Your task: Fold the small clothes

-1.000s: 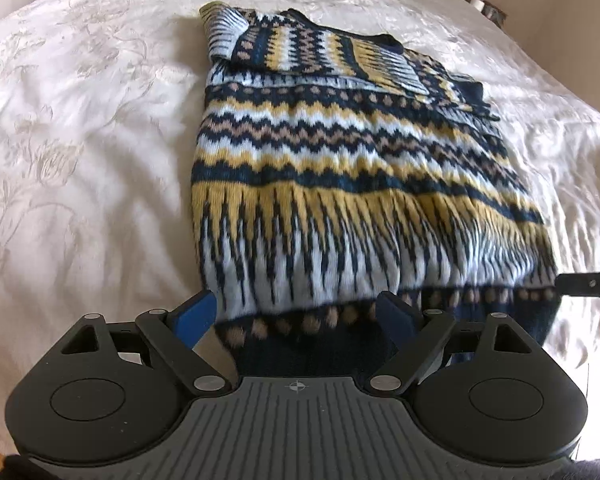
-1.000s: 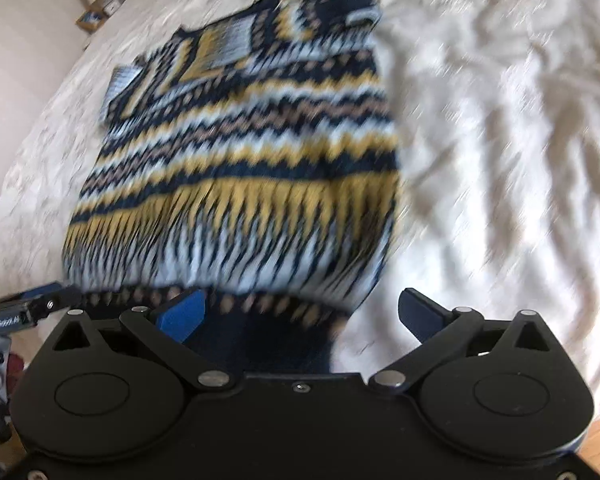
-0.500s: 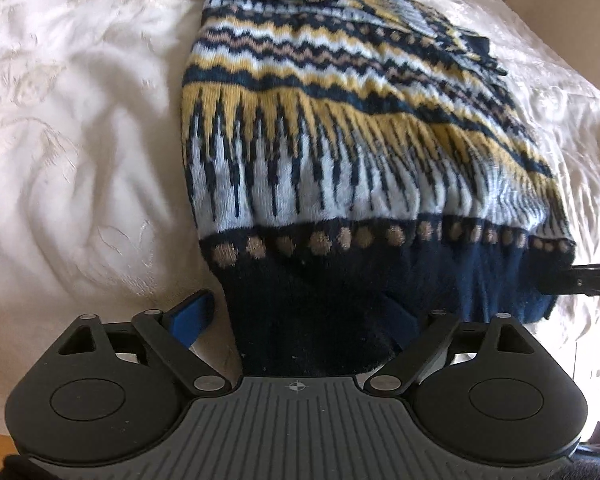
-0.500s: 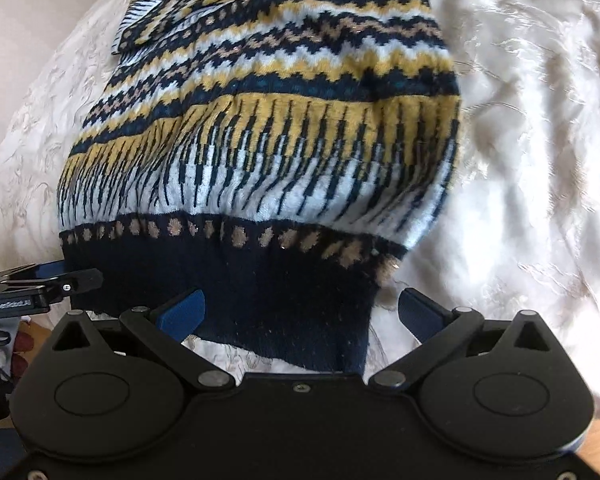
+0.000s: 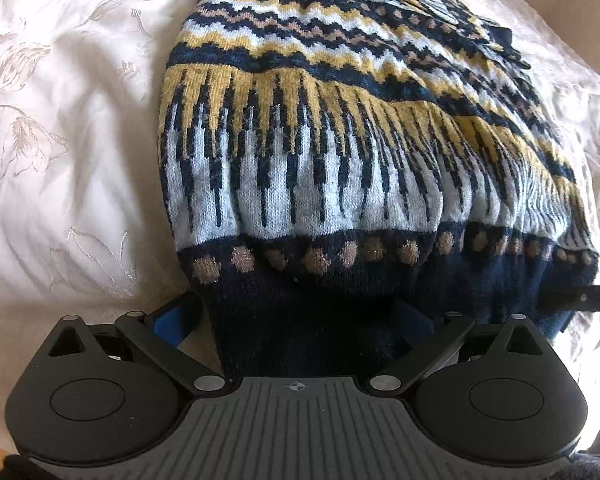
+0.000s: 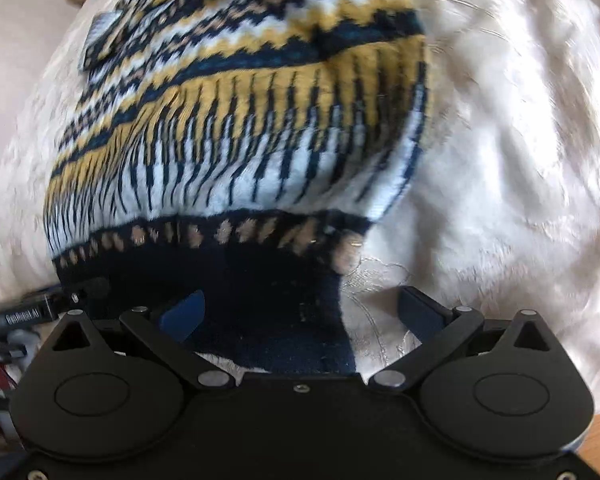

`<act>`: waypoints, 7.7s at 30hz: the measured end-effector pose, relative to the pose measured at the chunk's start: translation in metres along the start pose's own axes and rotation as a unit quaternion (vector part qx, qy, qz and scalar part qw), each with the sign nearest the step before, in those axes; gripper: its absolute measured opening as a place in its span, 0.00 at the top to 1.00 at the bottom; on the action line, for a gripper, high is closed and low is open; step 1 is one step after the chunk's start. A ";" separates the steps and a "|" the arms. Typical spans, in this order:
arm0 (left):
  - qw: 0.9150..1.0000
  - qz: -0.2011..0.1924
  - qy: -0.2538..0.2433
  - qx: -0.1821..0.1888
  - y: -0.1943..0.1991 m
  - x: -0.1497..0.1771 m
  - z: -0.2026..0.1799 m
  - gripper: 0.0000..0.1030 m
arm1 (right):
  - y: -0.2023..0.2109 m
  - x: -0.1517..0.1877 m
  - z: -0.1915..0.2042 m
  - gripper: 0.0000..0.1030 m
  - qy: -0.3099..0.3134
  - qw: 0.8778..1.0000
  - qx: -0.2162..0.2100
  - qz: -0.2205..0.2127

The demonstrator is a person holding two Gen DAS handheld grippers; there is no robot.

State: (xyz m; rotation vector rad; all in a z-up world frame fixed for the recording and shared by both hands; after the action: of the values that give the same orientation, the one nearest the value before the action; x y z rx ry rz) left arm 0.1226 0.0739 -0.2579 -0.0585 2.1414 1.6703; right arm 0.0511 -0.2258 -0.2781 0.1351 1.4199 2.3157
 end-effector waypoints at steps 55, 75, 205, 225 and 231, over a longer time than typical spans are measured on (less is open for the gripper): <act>0.992 -0.093 0.064 -0.057 0.073 0.050 0.033 0.88 | 0.077 0.037 -0.044 0.92 -0.009 0.995 0.060 -0.082; 0.995 -0.098 0.024 -0.009 0.031 0.015 0.009 0.48 | 0.042 0.020 -0.006 0.33 0.061 0.995 0.010 -0.074; 0.959 -0.081 -0.272 0.014 -0.018 -0.190 0.016 0.48 | 0.055 -0.217 0.022 0.42 -0.020 0.987 -0.027 -0.157; 0.984 -0.025 -0.167 0.057 -0.048 -0.209 0.022 0.40 | -0.015 -0.247 0.044 0.37 0.172 0.984 -0.020 -0.047; 0.990 -0.029 -0.126 0.061 -0.044 -0.218 0.023 0.50 | -0.016 -0.250 0.043 0.59 0.180 0.983 -0.028 -0.032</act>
State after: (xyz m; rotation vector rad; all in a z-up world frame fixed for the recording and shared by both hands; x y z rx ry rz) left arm 0.3402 0.0347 -0.2261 0.1195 2.0257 1.4273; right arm 0.2954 -0.2831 -0.2388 -0.3590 1.4941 2.4089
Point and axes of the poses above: each gripper's, at about its wrist camera, not at the fingertips, and y roughly against the way its jaws point, z to its left, x to its underside, the point moved 3 cm from there along -y, roughly the way its jaws point, and after that the axes turned 4 degrees about -y, right-handed, at the moved point
